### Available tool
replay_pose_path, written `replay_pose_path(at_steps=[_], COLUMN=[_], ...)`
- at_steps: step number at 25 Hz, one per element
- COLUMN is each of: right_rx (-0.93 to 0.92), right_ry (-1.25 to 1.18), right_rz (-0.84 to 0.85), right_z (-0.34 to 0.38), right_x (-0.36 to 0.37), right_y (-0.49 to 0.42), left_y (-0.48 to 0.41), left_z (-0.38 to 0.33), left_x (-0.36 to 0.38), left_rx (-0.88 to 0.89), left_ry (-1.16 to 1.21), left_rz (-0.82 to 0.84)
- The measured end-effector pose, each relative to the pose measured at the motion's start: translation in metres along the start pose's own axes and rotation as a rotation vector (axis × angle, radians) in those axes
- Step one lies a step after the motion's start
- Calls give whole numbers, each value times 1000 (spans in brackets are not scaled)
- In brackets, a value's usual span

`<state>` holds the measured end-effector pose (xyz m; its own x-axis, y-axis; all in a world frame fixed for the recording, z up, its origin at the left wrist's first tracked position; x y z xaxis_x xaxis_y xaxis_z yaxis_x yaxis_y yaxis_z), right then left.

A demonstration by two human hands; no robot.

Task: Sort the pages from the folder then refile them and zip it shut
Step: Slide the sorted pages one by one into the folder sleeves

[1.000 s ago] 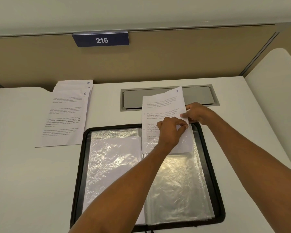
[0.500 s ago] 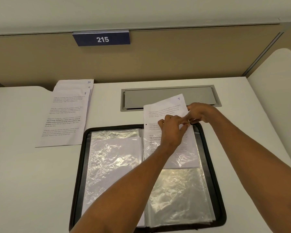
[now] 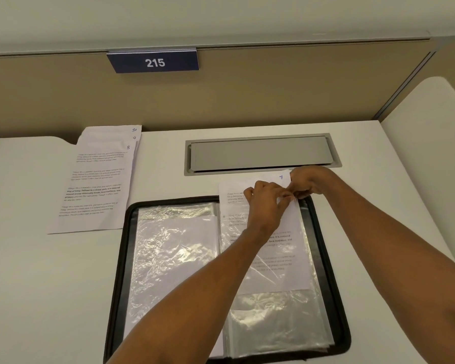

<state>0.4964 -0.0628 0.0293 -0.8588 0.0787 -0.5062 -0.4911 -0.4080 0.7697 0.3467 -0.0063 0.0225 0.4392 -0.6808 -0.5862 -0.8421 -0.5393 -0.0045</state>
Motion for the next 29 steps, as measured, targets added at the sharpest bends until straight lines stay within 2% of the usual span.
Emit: replay_pose_path(at_steps=[3, 6, 8, 10, 13, 15, 18, 25, 29], right_rx=[-153, -181, -211, -305, -461, -540, -550, -642, -615], right_ry=[-129, 73, 122, 146, 187, 271, 317, 309, 277], right_rz=[-120, -26, 13, -6, -22, -62, -140, -181, -163], right_z=[5, 6, 5, 6, 7, 5, -2, -8, -10], right_x=[-6, 0, 0, -2, 1, 6, 6, 8, 16], right_y=[-1, 2, 7, 14, 25, 25, 20, 27, 33], left_y=[1, 3, 0, -10, -30, -34, -30, -26, -20], left_z=[2, 2, 10, 31, 68, 81, 88, 85, 87], left_x=[-1, -2, -16, -41, -76, -92, -100, -100, -96], left_rx=[-13, 37, 90, 42, -57, 7, 116, 165, 179], left_ry=[18, 41, 83, 55, -123, -235, -325, -356, -391], left_rz=[-13, -45, -148, -217, -35, 83, 218, 367, 441])
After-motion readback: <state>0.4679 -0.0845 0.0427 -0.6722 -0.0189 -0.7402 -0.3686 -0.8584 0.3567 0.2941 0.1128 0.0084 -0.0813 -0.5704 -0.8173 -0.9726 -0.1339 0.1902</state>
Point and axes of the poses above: each hand's wrist, its own y-axis away from the middle knuckle, its own x-axis out of the palm, z = x × y, the point moved 4 cm from there along -y, towards the middle knuckle, and after that the axes turned 2 degrees about y, right-handed, at the moved point
